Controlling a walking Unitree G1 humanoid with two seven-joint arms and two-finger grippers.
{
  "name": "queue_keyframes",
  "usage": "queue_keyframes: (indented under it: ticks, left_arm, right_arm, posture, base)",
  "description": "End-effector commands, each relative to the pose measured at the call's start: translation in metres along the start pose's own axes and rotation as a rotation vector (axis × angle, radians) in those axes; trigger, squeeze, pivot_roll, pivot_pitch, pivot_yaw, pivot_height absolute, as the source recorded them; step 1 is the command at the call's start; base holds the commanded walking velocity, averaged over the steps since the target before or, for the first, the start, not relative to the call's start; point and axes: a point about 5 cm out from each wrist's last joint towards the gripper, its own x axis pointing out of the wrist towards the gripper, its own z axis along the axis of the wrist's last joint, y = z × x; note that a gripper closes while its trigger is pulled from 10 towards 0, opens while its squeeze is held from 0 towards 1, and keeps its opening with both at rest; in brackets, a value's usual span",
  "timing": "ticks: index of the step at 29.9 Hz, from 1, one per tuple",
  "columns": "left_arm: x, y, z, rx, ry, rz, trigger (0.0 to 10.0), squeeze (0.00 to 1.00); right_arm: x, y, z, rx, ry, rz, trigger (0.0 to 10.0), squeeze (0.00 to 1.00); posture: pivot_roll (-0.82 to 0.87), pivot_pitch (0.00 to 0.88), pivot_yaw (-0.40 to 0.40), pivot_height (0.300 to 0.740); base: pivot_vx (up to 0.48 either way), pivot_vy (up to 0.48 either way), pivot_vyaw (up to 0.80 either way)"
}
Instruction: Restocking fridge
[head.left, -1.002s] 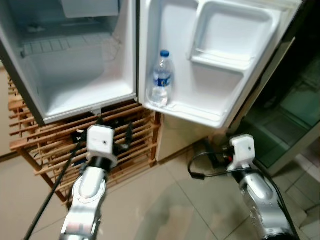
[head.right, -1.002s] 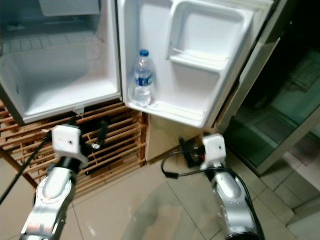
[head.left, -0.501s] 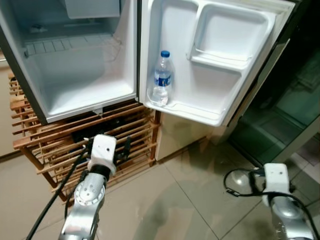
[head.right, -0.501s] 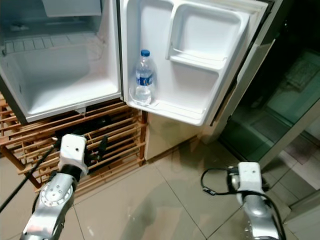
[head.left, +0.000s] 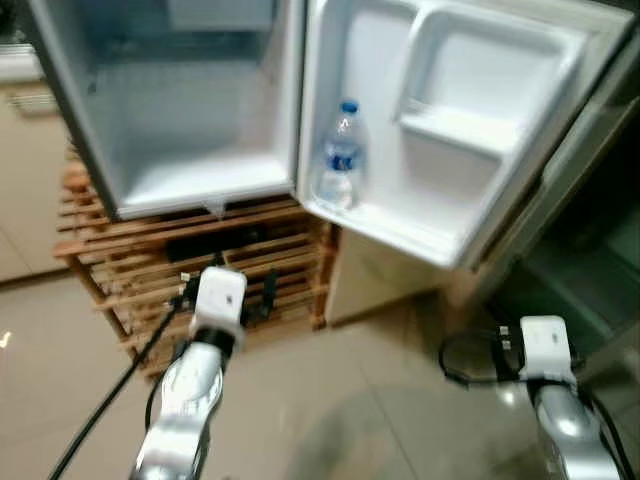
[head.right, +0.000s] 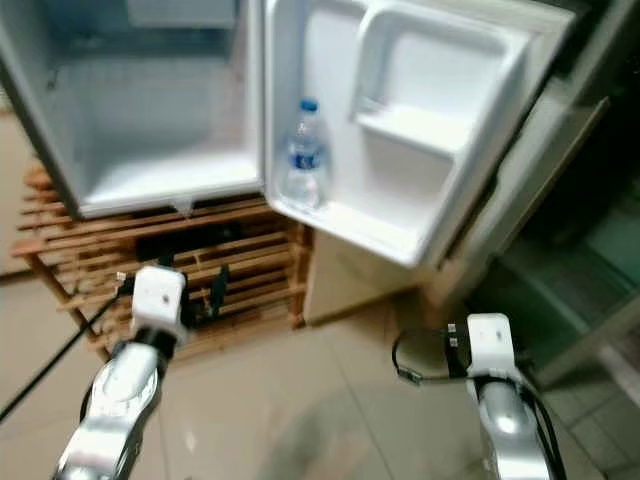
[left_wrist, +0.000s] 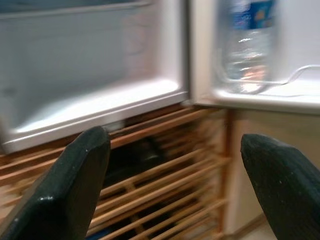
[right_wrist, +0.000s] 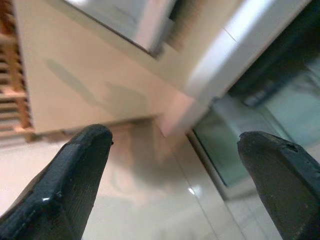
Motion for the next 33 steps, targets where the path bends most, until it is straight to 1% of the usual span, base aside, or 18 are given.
queue_keyframes:
  ticks: [1, 4, 7, 10, 12, 13, 15, 17, 18, 19, 20, 21, 24, 27, 28, 30, 31, 33]
  left_arm:
    - [0.006, -0.007, 0.006, -0.023, -0.020, -0.022, 10.0, 0.00]
    - [0.008, -0.006, 0.005, -0.047, -0.016, -0.015, 10.0, 0.00]
    - [0.009, -0.006, 0.004, -0.052, -0.011, -0.007, 10.0, 0.00]
    - [0.009, -0.006, 0.001, -0.058, 0.000, -0.003, 10.0, 0.00]
    - [0.010, -0.006, 0.000, -0.062, 0.003, -0.002, 10.0, 0.00]
    - [0.010, -0.007, -0.003, -0.056, 0.017, -0.004, 10.0, 0.00]
    - [0.011, -0.008, -0.005, -0.046, 0.032, -0.007, 10.0, 0.00]
    - [0.011, -0.007, -0.023, 0.022, 0.123, -0.021, 10.0, 0.00]
    - [0.011, -0.007, -0.023, 0.022, 0.123, -0.021, 10.0, 0.00]
    - [0.010, -0.004, -0.034, 0.060, 0.178, -0.012, 10.0, 0.00]
    - [0.008, -0.001, -0.044, 0.068, 0.231, -0.007, 10.0, 0.00]
    - [0.008, -0.001, -0.044, 0.068, 0.231, -0.007, 10.0, 0.00]
    - [0.004, 0.002, -0.053, 0.055, 0.262, -0.015, 10.0, 0.00]
    - [0.004, -0.004, -0.049, 0.055, 0.230, -0.033, 10.0, 0.00]
    - [0.004, -0.006, -0.048, 0.056, 0.220, -0.035, 10.0, 0.00]
    - [0.003, -0.007, -0.048, 0.054, 0.212, -0.035, 10.0, 0.00]
    - [0.003, -0.007, -0.048, 0.054, 0.212, -0.035, 10.0, 0.00]
    - [0.001, -0.009, -0.043, 0.042, 0.168, -0.038, 10.0, 0.00]
  right_arm:
    - [-0.001, -0.014, -0.007, -0.016, 0.040, -0.054, 10.0, 0.00]
    - [0.000, -0.017, -0.004, -0.012, 0.028, -0.066, 10.0, 0.00]
    - [0.005, -0.020, 0.009, -0.022, -0.030, -0.079, 10.0, 0.00]
    - [0.009, -0.020, 0.024, -0.066, -0.105, -0.102, 10.0, 0.00]
    - [0.010, -0.020, 0.027, -0.083, -0.116, -0.115, 10.0, 0.00]
    - [0.016, -0.027, 0.034, -0.105, -0.110, -0.203, 10.0, 0.00]
    - [0.021, -0.034, 0.038, -0.111, -0.093, -0.277, 10.0, 0.00]
    - [0.030, -0.038, 0.042, -0.090, -0.059, -0.336, 10.0, 0.00]
    - [0.030, -0.038, 0.042, -0.090, -0.059, -0.336, 10.0, 0.00]
    - [0.035, -0.040, 0.047, -0.072, -0.055, -0.353, 10.0, 0.00]
    - [0.040, -0.040, 0.053, -0.056, -0.059, -0.366, 10.0, 0.00]
    - [0.040, -0.040, 0.053, -0.056, -0.059, -0.366, 10.0, 0.00]
    - [0.055, -0.040, 0.089, -0.014, -0.126, -0.376, 10.0, 0.00]
    - [0.065, -0.033, 0.118, 0.037, -0.171, -0.348, 10.0, 0.00]
    - [0.069, -0.027, 0.132, 0.065, -0.199, -0.312, 10.0, 0.00]
    - [0.073, -0.020, 0.144, 0.080, -0.226, -0.274, 10.0, 0.00]
    - [0.073, -0.020, 0.144, 0.080, -0.226, -0.274, 10.0, 0.00]
    - [0.075, -0.011, 0.156, 0.107, -0.254, -0.197, 10.0, 0.00]
  posture:
    - [-0.06, 0.000, -0.076, 0.740]
    - [-0.07, 0.000, -0.077, 0.740]
    - [-0.07, 0.000, -0.077, 0.740]
    - [-0.07, 0.000, -0.077, 0.740]
    - [-0.07, 0.000, -0.078, 0.740]
    - [-0.07, 0.000, -0.076, 0.740]
    - [-0.07, 0.000, -0.076, 0.740]
    - [-0.06, 0.000, -0.070, 0.740]
    - [-0.06, 0.000, -0.070, 0.740]
    - [-0.06, 0.000, -0.068, 0.740]
    - [-0.06, 0.000, -0.068, 0.740]
    - [-0.06, 0.000, -0.068, 0.740]
    - [-0.06, 0.000, -0.067, 0.740]
    - [-0.05, 0.000, -0.073, 0.740]
    - [-0.04, 0.000, -0.076, 0.740]
    - [-0.04, 0.000, -0.080, 0.740]
    - [-0.04, 0.000, -0.080, 0.740]
    - [-0.03, 0.000, -0.091, 0.740]
  base:
    - [0.000, -0.469, 0.55]
    - [0.000, -0.461, 0.00]
    - [0.000, -0.445, 0.00]
    - [0.172, -0.273, 0.00]
    - [0.255, 0.000, 0.00]
    - [0.000, 0.000, 0.00]
    - [0.000, 0.000, 0.00]
    - [0.000, 0.000, 0.00]
    - [0.000, 0.000, 0.00]
    - [0.000, 0.000, 0.00]
    - [0.000, 0.000, 0.00]
    - [0.000, 0.000, 0.00]
    - [0.000, 0.000, 0.00]
    - [0.000, 0.000, 0.00]
    - [0.000, 0.000, 0.00]
    - [0.000, 0.000, 0.00]
    - [0.000, 0.000, 0.00]
    - [0.000, 0.000, 0.00]
